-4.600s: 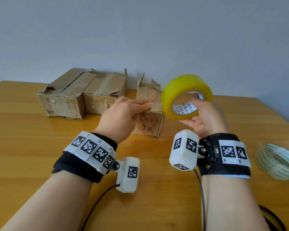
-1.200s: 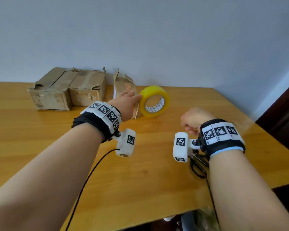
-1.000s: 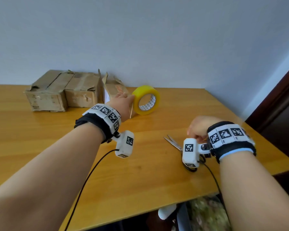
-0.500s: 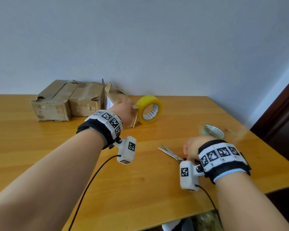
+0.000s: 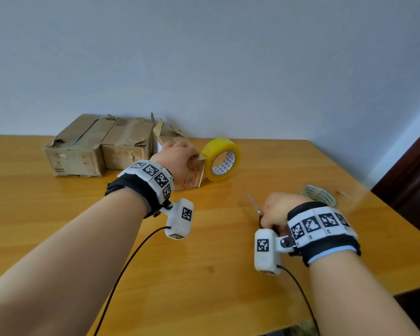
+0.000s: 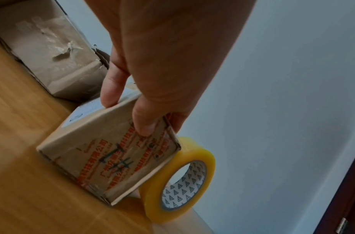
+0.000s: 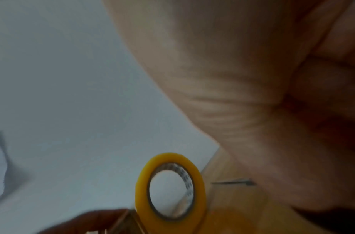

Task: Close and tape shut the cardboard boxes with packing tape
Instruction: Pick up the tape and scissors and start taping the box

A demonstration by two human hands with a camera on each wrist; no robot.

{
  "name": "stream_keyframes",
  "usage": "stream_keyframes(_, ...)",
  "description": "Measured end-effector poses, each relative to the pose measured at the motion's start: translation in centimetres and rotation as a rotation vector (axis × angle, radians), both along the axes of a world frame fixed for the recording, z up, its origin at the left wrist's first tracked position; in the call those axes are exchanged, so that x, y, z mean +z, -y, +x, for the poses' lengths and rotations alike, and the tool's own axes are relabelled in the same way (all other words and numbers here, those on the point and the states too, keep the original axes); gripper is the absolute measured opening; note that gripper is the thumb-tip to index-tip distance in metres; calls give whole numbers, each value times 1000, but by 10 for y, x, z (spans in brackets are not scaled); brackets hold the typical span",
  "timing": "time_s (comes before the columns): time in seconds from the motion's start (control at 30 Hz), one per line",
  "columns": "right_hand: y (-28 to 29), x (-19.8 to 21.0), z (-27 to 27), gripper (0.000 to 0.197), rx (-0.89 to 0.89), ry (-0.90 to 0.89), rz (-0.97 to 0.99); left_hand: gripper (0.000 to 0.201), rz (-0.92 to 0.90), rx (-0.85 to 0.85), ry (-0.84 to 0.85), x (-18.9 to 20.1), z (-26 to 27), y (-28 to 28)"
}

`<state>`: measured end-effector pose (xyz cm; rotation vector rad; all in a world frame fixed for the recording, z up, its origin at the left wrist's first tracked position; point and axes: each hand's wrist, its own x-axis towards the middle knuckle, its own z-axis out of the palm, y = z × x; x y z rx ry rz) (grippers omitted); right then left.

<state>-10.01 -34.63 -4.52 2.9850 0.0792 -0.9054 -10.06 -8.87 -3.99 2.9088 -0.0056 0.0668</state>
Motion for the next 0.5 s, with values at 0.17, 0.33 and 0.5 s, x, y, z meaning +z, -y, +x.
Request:
stream_keyframes(0.17, 2, 20, 15, 50, -351, 86, 793, 61, -45, -2, -4, -3, 1, 4)
stream_keyframes(0.33, -31, 30, 31, 53, -468, 146, 1288, 52, -67, -6, -24, -5, 0, 11)
stream_keyframes(0.5, -54, 18, 42, 62, -404, 416, 1279, 34, 41, 38, 30, 17, 12, 18)
